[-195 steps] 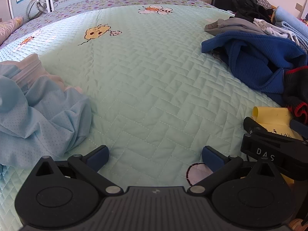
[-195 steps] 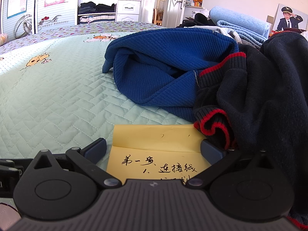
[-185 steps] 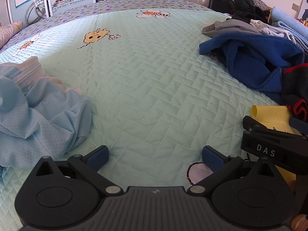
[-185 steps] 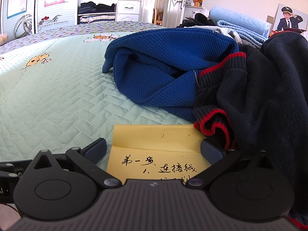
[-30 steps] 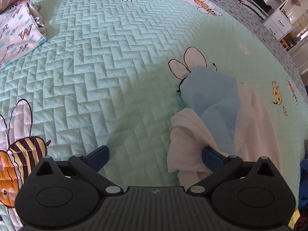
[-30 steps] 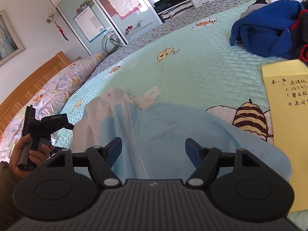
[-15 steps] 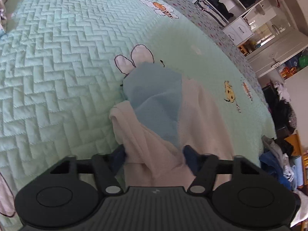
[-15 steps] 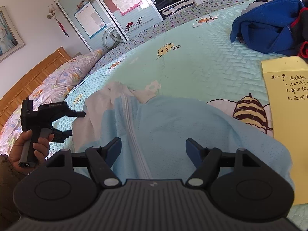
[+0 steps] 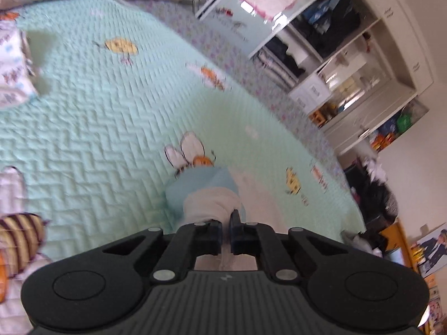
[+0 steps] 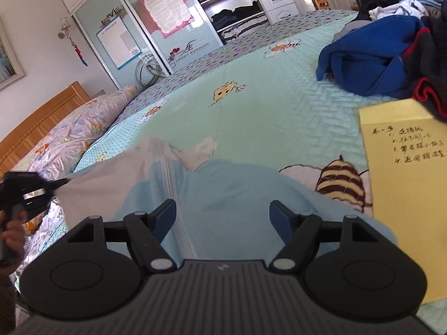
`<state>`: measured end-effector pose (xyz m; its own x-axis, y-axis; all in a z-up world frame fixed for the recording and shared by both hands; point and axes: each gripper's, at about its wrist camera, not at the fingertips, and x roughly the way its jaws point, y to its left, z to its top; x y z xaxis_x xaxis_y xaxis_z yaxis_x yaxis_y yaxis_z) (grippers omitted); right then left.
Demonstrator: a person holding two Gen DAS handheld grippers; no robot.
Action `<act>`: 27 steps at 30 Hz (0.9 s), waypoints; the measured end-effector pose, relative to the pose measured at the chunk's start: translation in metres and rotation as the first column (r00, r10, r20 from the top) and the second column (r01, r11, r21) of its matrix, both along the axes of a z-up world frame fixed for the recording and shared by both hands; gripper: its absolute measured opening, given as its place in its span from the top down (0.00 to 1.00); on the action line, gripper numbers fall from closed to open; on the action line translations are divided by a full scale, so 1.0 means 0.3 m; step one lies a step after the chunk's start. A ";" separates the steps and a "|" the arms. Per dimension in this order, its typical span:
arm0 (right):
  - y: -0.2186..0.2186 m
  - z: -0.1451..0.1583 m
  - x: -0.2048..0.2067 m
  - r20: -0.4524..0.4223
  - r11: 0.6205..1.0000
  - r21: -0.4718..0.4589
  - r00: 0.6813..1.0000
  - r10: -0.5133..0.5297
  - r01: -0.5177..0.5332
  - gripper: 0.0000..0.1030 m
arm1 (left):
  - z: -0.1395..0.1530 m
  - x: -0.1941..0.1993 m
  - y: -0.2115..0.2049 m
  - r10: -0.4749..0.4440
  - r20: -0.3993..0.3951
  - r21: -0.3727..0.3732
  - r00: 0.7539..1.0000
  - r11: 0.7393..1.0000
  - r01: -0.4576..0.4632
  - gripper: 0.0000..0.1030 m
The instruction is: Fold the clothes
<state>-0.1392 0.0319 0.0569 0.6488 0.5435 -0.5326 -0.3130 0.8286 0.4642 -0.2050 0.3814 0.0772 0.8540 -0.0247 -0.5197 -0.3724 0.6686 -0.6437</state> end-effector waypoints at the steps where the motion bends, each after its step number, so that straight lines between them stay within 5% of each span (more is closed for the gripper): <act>1: -0.002 0.002 0.007 -0.005 1.000 -0.006 1.000 0.000 0.000 0.27 | 0.012 -0.048 0.028 0.030 -0.008 0.018 1.000 0.999 -0.030 0.96; 6: 0.054 0.007 0.062 0.003 0.998 -0.052 0.999 0.042 -0.041 0.27 | -0.071 -0.193 0.141 0.137 -0.170 0.014 0.976 0.990 -0.137 0.96; 10: 0.157 0.050 0.133 0.059 0.989 -0.089 0.991 0.124 -0.119 0.26 | -0.091 -0.207 0.131 0.096 -0.246 0.046 0.965 0.995 -0.088 0.95; 17: 0.345 0.018 0.343 0.058 0.951 -0.244 0.976 0.209 -0.189 0.17 | -0.022 -0.265 0.158 0.139 -0.167 0.029 0.976 0.990 -0.136 0.89; 21: 0.394 -0.077 0.436 -0.087 0.943 -0.180 0.960 0.268 -0.280 0.17 | 0.004 -0.296 0.181 0.140 -0.178 0.021 0.974 0.990 -0.139 0.87; 24: 0.432 -0.111 0.425 -0.091 0.939 -0.166 0.953 0.289 -0.301 0.17 | 0.019 -0.325 0.188 0.181 -0.195 0.075 0.964 0.983 -0.169 0.81; 26: 0.469 -0.110 0.404 -0.074 0.927 -0.217 0.952 0.296 -0.305 0.26 | 0.038 -0.337 0.183 0.220 -0.207 0.151 0.953 0.970 -0.191 0.74; 27: 0.484 -0.106 0.394 -0.067 0.924 -0.233 0.952 0.297 -0.305 0.50 | 0.045 -0.342 0.183 0.223 -0.202 0.162 0.954 0.968 -0.192 0.74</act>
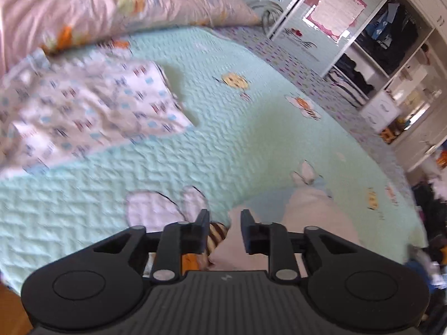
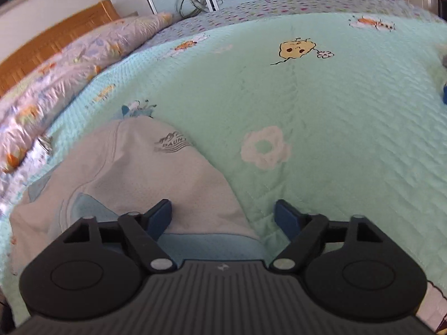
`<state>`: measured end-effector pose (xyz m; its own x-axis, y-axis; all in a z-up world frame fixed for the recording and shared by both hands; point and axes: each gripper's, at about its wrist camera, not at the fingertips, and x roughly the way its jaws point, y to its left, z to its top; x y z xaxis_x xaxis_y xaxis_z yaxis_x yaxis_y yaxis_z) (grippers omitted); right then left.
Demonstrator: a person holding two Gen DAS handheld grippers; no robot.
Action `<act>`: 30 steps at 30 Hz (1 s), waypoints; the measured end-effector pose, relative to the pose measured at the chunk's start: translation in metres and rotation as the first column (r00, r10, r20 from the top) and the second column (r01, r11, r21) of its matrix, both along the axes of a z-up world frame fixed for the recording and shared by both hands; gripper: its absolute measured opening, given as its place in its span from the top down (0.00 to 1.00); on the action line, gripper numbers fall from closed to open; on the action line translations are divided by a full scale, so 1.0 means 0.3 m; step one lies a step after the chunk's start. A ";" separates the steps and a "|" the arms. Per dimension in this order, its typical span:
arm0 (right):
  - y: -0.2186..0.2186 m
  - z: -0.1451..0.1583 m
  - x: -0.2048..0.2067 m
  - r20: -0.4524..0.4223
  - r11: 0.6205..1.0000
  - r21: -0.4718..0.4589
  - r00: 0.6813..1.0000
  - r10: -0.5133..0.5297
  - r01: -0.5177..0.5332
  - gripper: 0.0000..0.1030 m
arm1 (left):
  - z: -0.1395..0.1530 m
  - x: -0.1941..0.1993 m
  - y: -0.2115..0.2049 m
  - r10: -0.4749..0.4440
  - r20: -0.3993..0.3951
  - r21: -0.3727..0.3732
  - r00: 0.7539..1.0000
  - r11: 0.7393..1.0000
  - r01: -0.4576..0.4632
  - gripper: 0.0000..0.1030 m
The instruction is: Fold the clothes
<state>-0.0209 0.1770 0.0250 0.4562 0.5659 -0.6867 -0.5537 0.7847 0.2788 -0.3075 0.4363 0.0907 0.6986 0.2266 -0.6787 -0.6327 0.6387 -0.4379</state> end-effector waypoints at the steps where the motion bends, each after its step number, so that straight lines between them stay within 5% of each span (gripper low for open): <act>1: 0.012 0.003 -0.005 -0.004 1.000 -0.001 1.000 0.004 -0.004 0.86 | 0.006 0.000 -0.004 -0.010 0.009 -0.002 1.000 1.000 0.010 0.73; 2: 0.023 0.005 -0.007 -0.016 1.000 0.004 1.000 0.007 -0.007 0.97 | 0.011 0.001 -0.009 -0.022 0.018 -0.006 1.000 1.000 0.022 0.73; 7: 0.071 0.067 -0.087 0.020 0.996 0.083 0.999 0.034 -0.036 0.97 | 0.018 0.024 -0.057 -0.080 0.025 -0.013 0.996 0.997 0.080 0.59; 10: 0.132 0.174 -0.257 0.157 0.976 0.120 0.974 0.162 -0.182 0.97 | 0.008 0.032 -0.076 -0.101 0.032 -0.025 0.994 0.995 0.101 0.57; 12: 0.208 0.224 -0.421 0.232 0.925 0.095 0.912 0.339 -0.368 0.97 | 0.005 0.035 -0.082 -0.102 0.034 -0.025 0.994 0.994 0.103 0.57; 15: 0.333 0.182 -0.667 0.180 0.766 -0.009 0.753 0.633 -0.642 1.00 | 0.000 0.036 -0.091 -0.105 0.040 -0.032 0.994 0.994 0.107 0.54; 17: 0.376 0.112 -0.759 0.093 0.706 -0.060 0.700 0.708 -0.706 0.98 | -0.010 0.042 -0.104 -0.119 0.035 -0.033 0.992 0.992 0.120 0.52; 19: 0.376 0.068 -0.800 0.050 0.689 -0.074 0.688 0.724 -0.721 0.95 | -0.030 0.055 -0.119 -0.133 0.024 -0.045 0.991 0.990 0.134 0.50; 21: 0.334 0.084 -0.785 0.047 0.719 -0.016 0.718 0.695 -0.695 0.93 | -0.053 0.069 -0.129 -0.152 0.019 -0.060 0.988 0.986 0.152 0.50; 23: 0.259 0.139 -0.719 0.075 0.786 0.082 0.790 0.609 -0.613 0.81 | -0.074 0.083 -0.137 -0.166 0.014 -0.071 0.986 0.984 0.166 0.49; 25: 0.154 0.196 -0.600 0.104 0.890 0.186 0.909 0.403 -0.416 0.39 | -0.091 0.092 -0.140 -0.172 0.014 -0.081 0.985 0.982 0.173 0.48; 27: 0.073 0.218 -0.469 0.082 0.952 0.231 0.979 0.186 -0.200 0.14 | -0.106 0.102 -0.145 -0.175 0.007 -0.085 0.985 0.981 0.175 0.47; 30: 0.035 0.184 -0.285 -0.067 0.961 0.274 0.997 0.047 -0.027 0.15 | -0.123 0.115 -0.153 -0.190 -0.002 -0.100 0.982 0.977 0.189 0.46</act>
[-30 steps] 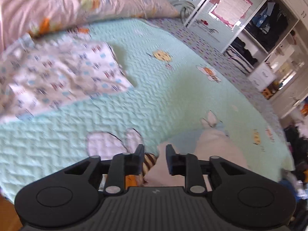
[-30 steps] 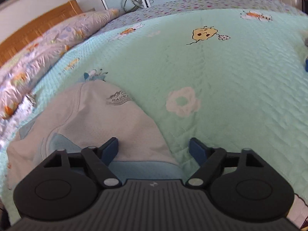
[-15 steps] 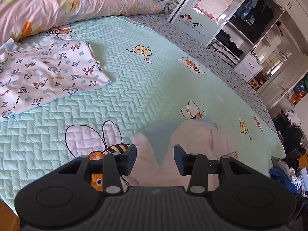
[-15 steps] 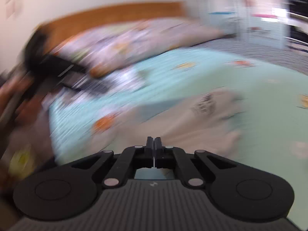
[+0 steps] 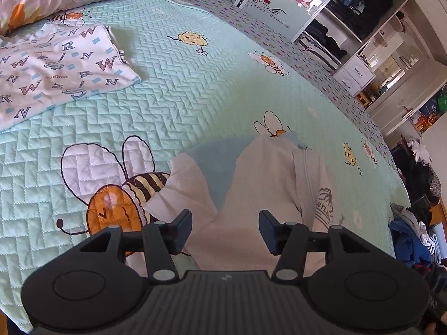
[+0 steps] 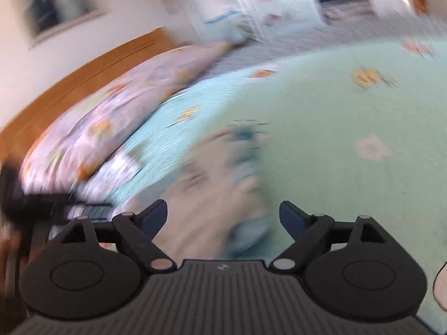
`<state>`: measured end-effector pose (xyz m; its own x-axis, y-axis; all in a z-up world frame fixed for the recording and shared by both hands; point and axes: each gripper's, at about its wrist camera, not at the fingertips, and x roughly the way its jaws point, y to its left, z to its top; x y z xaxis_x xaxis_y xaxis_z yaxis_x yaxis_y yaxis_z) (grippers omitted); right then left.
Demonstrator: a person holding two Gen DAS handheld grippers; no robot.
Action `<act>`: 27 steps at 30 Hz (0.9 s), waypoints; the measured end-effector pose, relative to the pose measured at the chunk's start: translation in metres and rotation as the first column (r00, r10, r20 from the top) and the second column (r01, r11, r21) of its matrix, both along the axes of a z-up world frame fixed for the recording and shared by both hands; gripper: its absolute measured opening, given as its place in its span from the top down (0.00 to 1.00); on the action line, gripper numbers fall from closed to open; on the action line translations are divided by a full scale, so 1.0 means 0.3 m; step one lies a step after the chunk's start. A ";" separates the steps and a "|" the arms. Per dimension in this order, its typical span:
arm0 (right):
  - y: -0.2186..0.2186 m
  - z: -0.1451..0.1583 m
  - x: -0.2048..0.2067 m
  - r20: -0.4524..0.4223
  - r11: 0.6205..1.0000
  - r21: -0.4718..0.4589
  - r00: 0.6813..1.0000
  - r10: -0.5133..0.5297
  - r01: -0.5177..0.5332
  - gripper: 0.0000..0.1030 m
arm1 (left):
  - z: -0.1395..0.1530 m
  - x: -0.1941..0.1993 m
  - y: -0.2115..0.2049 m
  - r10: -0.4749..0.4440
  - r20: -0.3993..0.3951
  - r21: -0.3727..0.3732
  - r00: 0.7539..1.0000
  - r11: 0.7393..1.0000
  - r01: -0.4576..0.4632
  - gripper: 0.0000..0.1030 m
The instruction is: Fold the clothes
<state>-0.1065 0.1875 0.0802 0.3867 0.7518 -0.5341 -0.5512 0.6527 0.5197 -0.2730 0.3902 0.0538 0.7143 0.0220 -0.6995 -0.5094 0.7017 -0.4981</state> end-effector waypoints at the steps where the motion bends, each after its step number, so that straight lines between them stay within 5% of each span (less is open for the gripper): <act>1: 0.001 -0.021 0.051 -0.069 0.999 0.007 0.997 -0.033 0.033 0.15 | -0.003 0.003 -0.003 -0.004 -0.002 -0.001 1.000 1.000 0.004 0.46; 5: 0.034 -0.113 0.176 -0.304 0.993 0.079 0.950 -0.064 0.092 0.22 | -0.007 0.005 0.000 0.001 -0.010 -0.002 1.000 1.000 -0.001 0.45; 8: 0.091 -0.182 0.218 -0.422 0.992 0.086 0.905 -0.049 0.094 0.41 | -0.011 0.005 0.009 0.015 -0.018 -0.004 1.000 1.000 -0.015 0.41; 11: 0.133 -0.218 0.213 -0.456 0.987 0.102 0.888 -0.062 0.121 0.71 | -0.014 0.002 0.010 0.020 -0.018 -0.015 1.000 1.000 -0.020 0.37; 16: 0.134 -0.158 0.186 -0.406 0.964 0.222 0.913 -0.044 0.145 0.86 | -0.018 0.012 -0.008 0.010 -0.030 -0.013 0.999 1.000 -0.010 0.31; 18: 0.094 -0.130 0.183 -0.417 0.929 0.327 0.909 -0.021 0.171 0.87 | -0.022 0.018 -0.022 -0.003 -0.036 -0.016 0.999 1.000 0.002 0.31; 22: -0.075 -0.080 0.198 -0.459 0.802 0.522 0.888 -0.024 0.291 0.87 | -0.022 0.019 -0.044 -0.019 -0.040 -0.019 0.999 1.000 0.019 0.31; 25: -0.230 -0.013 0.232 -0.436 0.731 0.578 0.895 -0.100 0.363 0.87 | -0.013 0.015 -0.048 -0.021 -0.035 -0.014 0.999 1.000 0.020 0.31; 27: -0.304 0.059 0.253 -0.364 0.722 0.592 0.918 -0.155 0.357 0.87 | -0.009 0.015 -0.055 -0.021 -0.033 -0.007 0.999 1.000 0.021 0.31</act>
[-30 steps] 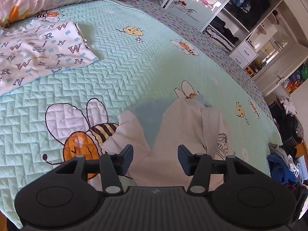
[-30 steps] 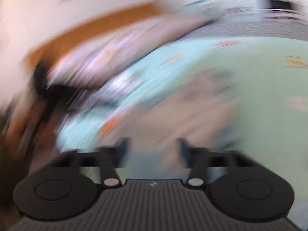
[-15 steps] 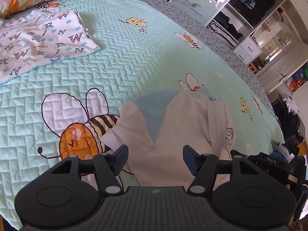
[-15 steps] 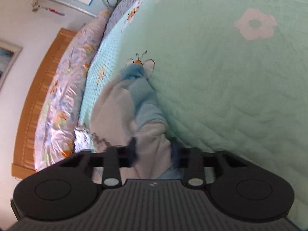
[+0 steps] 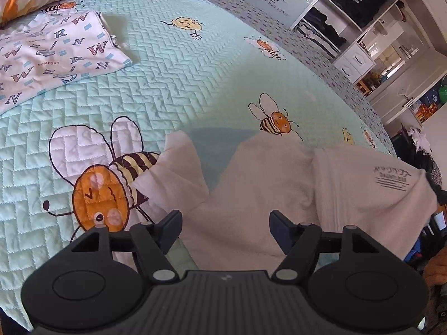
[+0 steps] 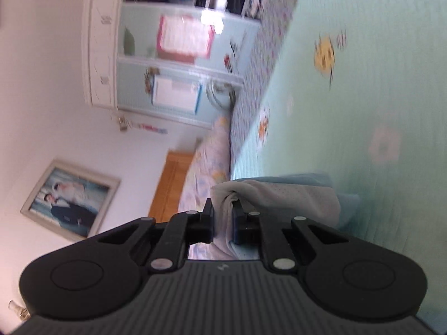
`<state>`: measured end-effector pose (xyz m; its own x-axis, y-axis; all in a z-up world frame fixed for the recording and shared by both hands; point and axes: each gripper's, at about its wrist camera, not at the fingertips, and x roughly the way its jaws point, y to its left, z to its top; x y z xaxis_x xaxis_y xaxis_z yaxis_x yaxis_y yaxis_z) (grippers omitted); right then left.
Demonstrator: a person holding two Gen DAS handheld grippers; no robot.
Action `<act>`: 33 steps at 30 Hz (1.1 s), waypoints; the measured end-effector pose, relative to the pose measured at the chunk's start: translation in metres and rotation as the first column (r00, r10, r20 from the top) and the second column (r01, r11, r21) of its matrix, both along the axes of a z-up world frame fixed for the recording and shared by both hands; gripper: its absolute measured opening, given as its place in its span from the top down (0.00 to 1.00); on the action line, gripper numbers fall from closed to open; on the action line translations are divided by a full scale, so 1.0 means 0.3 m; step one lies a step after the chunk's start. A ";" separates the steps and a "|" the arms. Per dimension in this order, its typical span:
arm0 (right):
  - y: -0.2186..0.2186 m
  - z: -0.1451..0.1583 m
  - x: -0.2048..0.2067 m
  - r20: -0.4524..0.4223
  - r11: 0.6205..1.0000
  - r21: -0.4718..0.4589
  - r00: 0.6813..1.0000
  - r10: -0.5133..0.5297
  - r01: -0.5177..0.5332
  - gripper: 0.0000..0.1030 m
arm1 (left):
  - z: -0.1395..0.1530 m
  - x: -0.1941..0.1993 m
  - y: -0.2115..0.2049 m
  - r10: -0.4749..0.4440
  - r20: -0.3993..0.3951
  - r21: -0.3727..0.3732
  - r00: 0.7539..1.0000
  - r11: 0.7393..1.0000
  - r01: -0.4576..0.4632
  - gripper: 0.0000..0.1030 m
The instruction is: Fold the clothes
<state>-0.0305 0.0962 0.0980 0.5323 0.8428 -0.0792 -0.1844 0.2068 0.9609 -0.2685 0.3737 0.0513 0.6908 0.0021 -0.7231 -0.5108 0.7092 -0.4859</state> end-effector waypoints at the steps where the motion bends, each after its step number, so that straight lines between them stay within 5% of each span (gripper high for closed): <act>1: -0.003 0.053 -0.006 0.078 0.998 -0.057 0.997 0.006 -0.001 0.87 | 0.000 0.001 -0.004 -0.003 0.001 -0.001 1.000 1.000 0.003 0.30; 4: 0.103 0.207 -0.099 0.339 0.936 -0.342 0.919 0.203 -0.081 0.87 | -0.006 0.009 -0.015 -0.006 -0.009 0.005 1.000 1.000 0.006 0.30; 6: 0.252 0.229 -0.246 0.419 0.813 -0.546 0.775 0.473 -0.202 0.86 | -0.013 0.012 -0.013 0.001 -0.019 0.004 1.000 1.000 -0.001 0.30; 8: 0.369 0.153 -0.417 0.360 0.644 -0.685 0.610 0.706 -0.341 0.85 | -0.019 0.004 -0.002 0.023 -0.030 0.007 0.999 1.000 -0.023 0.30; 9: 0.401 0.096 -0.486 0.312 0.571 -0.722 0.553 0.773 -0.391 0.85 | -0.021 -0.001 0.004 0.033 -0.035 0.009 0.999 0.999 -0.032 0.30; 10: 0.409 0.044 -0.534 0.276 0.532 -0.735 0.531 0.802 -0.422 0.85 | -0.024 -0.006 0.011 0.042 -0.040 0.012 0.998 0.999 -0.042 0.30; 12: 0.383 -0.035 -0.582 0.227 0.521 -0.717 0.552 0.803 -0.463 0.84 | -0.028 -0.017 0.024 0.053 -0.047 0.012 0.998 0.999 -0.052 0.30; 15: 0.268 -0.080 -0.536 0.191 0.629 -0.641 0.702 0.686 -0.440 0.64 | -0.033 -0.019 0.028 0.055 -0.049 0.011 0.997 0.998 -0.054 0.30; 17: 0.170 -0.071 -0.501 0.215 0.704 -0.635 0.802 0.558 -0.319 0.47 | -0.038 -0.015 0.023 0.051 -0.050 0.008 0.997 0.999 -0.050 0.30; 19: 0.111 -0.042 -0.459 0.257 0.727 -0.666 0.863 0.435 -0.168 0.39 | -0.046 -0.008 0.012 0.041 -0.054 0.008 0.998 0.999 -0.041 0.30; 22: 0.112 -0.004 -0.423 0.310 0.685 -0.727 0.870 0.385 -0.044 0.38 | -0.060 0.001 -0.005 0.025 -0.060 -0.003 0.998 1.000 -0.026 0.28; 27: 0.243 0.007 -0.425 0.376 0.630 -0.776 0.814 0.443 0.016 0.38 | -0.059 0.001 -0.015 0.014 -0.055 -0.004 0.998 1.000 -0.014 0.28; 33: 0.241 -0.059 -0.335 0.299 0.605 -0.796 0.880 0.369 0.017 0.34 | -0.051 -0.018 0.017 0.035 -0.036 -0.002 0.999 0.999 -0.035 0.22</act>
